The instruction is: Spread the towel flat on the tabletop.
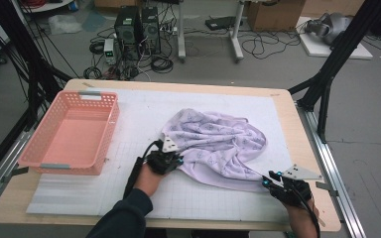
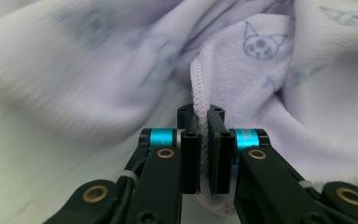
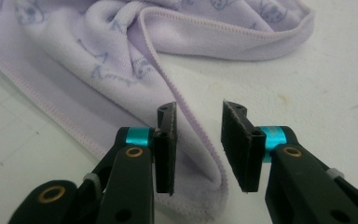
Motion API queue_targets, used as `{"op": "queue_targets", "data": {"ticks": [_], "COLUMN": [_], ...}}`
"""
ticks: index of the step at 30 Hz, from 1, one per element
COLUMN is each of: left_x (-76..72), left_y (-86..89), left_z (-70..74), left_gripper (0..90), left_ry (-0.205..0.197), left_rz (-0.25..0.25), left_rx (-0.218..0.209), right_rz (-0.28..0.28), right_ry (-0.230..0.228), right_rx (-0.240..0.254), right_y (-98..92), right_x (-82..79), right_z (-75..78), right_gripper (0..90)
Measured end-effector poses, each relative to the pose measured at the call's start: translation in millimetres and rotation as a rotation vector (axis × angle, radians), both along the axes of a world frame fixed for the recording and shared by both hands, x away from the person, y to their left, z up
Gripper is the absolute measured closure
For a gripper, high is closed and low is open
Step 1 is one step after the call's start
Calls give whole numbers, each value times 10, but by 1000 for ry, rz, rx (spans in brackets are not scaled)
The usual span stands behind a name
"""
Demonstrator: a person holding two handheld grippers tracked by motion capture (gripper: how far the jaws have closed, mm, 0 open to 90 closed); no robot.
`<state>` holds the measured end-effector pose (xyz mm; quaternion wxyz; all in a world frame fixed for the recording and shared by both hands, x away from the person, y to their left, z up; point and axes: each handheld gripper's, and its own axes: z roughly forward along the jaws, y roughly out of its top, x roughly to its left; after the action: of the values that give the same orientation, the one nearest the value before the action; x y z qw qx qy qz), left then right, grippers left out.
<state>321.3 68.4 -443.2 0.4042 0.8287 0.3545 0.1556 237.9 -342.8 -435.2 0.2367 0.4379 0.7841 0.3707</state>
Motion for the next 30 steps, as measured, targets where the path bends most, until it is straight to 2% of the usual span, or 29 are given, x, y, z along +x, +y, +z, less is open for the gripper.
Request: {"op": "queue_targets", "data": {"ticks": [3,6,9,13,18,19,21,24,26,27,28,30], "left_x": [-160,-329,-495,-675,-810,-822,-828,-854,-877,-884,-892,-899], "left_y": [336,636,863,1033,1072,1066,1070,1067,1063,1060,1056,1053], "left_z": [-9,-5,14,49,-12,-33,-41,-38,-49,-56,-61,-66], "left_gripper": [852,851,851,851,848,848,848,848,848,848,847,846], "left_ry": [0,-4,-17,-14,9,15,23,25,31,32,37,39], "left_rz": [36,70,88,77,49,51,39,36,21,14,12,9], "left_rx": [-46,-66,-76,-74,-86,-95,-90,-107,-115,-115,-121,-130], "right_rz": [-6,-13,-35,-42,47,62,80,80,87,83,67,47], "right_ry": [-4,-14,-22,-25,-14,-11,17,80,92,97,103,108], "right_rx": [7,-5,4,34,90,88,40,-73,-85,-106,-139,-146], "right_y": [33,107,194,389,824,910,1055,1113,1028,978,918,752], "right_x": [30,73,136,259,422,452,512,576,567,546,523,467], "right_z": [4,23,52,102,142,125,57,-44,-49,-43,-41,-37], "right_gripper": [614,586,533,508,493,494,530,734,860,889,900,900]}}
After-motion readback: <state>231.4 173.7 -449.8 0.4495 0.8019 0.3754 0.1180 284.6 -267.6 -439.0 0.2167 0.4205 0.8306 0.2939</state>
